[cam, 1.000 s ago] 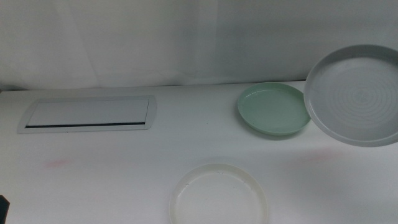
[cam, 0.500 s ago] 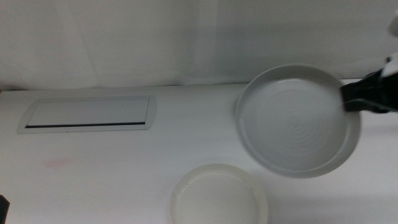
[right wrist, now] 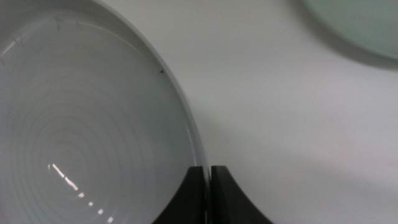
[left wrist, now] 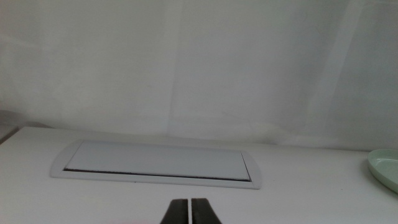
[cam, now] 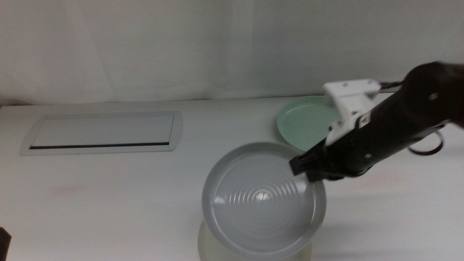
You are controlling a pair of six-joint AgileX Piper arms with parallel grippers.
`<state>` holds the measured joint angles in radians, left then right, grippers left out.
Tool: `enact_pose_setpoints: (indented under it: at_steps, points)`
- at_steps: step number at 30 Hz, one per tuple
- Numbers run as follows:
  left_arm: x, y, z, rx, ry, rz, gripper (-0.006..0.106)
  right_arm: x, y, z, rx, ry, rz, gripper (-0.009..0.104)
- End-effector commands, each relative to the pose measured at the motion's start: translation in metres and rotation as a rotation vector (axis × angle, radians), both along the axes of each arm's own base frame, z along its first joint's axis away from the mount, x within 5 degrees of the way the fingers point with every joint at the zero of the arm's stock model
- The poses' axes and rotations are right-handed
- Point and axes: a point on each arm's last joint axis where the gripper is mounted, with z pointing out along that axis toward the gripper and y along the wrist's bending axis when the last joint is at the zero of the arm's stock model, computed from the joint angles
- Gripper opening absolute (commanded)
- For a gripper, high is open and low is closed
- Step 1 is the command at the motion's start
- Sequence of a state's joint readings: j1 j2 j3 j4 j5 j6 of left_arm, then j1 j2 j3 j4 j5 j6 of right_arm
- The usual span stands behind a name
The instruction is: Stack the three bowls on top of each other.
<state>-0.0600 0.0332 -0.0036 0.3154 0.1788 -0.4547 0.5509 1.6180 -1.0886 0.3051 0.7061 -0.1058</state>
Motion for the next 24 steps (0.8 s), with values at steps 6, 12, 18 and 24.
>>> enact_pose_setpoints:
  at_steps: [6,12,18,24]
  points:
    - [0.001,0.0,-0.012,-0.003,0.024,-0.001,-0.003,0.005,0.021,-0.046,-0.05,0.073,0.024,-0.003]
    - [0.001,0.0,-0.012,-0.003,0.024,-0.001,-0.003,0.008,0.023,-0.064,-0.076,0.117,0.021,-0.003]
    - [0.001,0.0,-0.012,-0.003,0.024,-0.001,-0.003,0.009,0.023,-0.069,-0.085,0.13,0.022,-0.003]
    - [0.001,0.0,-0.012,-0.003,0.024,-0.001,-0.003,0.006,0.024,-0.069,-0.082,0.151,0.039,0.045]
